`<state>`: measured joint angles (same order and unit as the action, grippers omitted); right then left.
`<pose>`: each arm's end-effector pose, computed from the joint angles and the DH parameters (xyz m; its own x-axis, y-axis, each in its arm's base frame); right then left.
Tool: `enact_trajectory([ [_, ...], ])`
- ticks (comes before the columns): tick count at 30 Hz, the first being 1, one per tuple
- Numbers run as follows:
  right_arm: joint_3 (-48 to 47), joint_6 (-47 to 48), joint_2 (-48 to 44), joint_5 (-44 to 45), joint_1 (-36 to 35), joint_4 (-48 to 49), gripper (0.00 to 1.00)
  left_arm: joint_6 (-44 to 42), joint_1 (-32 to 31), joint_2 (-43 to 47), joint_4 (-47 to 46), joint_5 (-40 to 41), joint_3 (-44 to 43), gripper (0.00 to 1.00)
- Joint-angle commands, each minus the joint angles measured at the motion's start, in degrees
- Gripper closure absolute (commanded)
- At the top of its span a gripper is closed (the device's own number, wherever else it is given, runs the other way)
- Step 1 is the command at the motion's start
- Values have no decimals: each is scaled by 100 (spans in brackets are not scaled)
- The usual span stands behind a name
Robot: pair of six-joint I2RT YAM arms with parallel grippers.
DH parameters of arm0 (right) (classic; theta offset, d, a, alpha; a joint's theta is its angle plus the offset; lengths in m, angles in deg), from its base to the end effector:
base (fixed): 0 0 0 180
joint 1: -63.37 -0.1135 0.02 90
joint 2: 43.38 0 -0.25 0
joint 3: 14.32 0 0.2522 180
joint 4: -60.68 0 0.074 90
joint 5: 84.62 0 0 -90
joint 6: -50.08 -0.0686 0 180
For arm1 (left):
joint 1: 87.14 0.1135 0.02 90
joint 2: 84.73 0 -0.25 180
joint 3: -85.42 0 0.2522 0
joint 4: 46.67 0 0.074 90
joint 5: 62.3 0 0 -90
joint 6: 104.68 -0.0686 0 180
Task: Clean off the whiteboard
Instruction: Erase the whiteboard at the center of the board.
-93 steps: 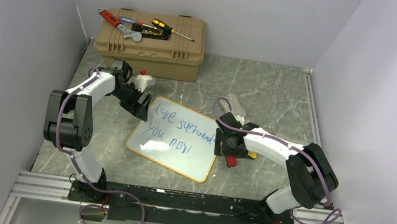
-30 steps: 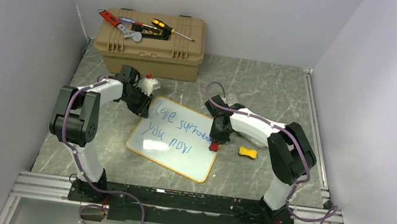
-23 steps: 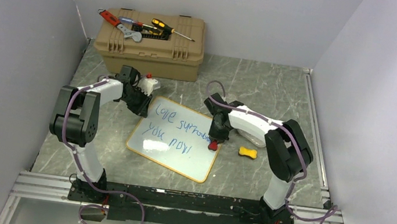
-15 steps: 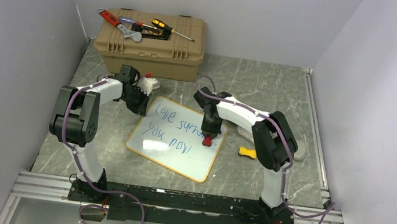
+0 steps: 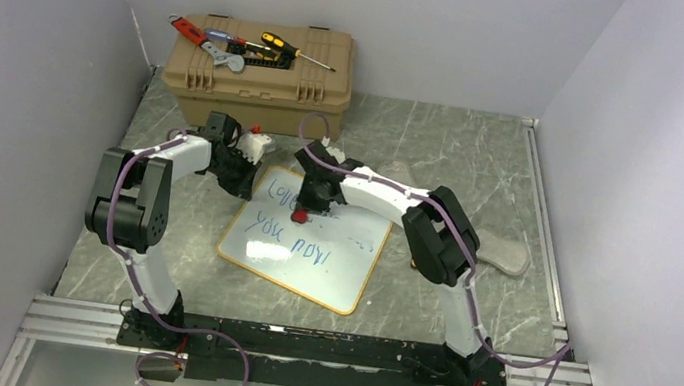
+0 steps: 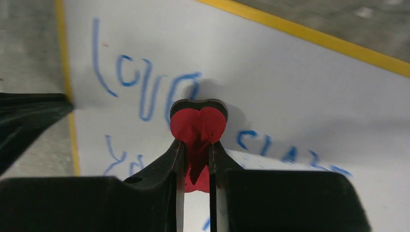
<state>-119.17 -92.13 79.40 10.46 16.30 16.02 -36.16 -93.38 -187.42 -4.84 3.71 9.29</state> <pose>0.3183 0.3333 0.1197 -0.9249 0.1614 -0.3442 0.0479 0.9477 0.3156 0.3457 -0.0659 0.1176 -0.7691 0.4206 -0.4811 0.5693 0.7930 -0.2169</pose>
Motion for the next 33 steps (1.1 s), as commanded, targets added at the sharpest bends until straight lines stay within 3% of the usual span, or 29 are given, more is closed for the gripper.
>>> enact_trajectory([
  [1, 413, -190, 389, -15, -9, 368, 100, -10, -167, -212, 461, -133, 185, 100],
  [8, 3037, -111, -1397, 417, 502, 426, 100, -57, -167, -97, 402, -67, 261, 100],
  [14, 3767, -53, -2079, 680, 701, -236, 100, -37, -167, -115, 387, -106, 269, 100],
  [19, 3399, -189, -1847, 767, 584, -479, 100, 11, -165, -72, 428, -152, 235, 100],
  [28, 1409, -365, -399, 975, 98, -1317, 100, 32, -158, 3, 523, -169, 191, 100],
  [33, 900, -308, -180, 711, -13, -1093, 100, 99, -167, -9, 515, -259, 175, 100],
])
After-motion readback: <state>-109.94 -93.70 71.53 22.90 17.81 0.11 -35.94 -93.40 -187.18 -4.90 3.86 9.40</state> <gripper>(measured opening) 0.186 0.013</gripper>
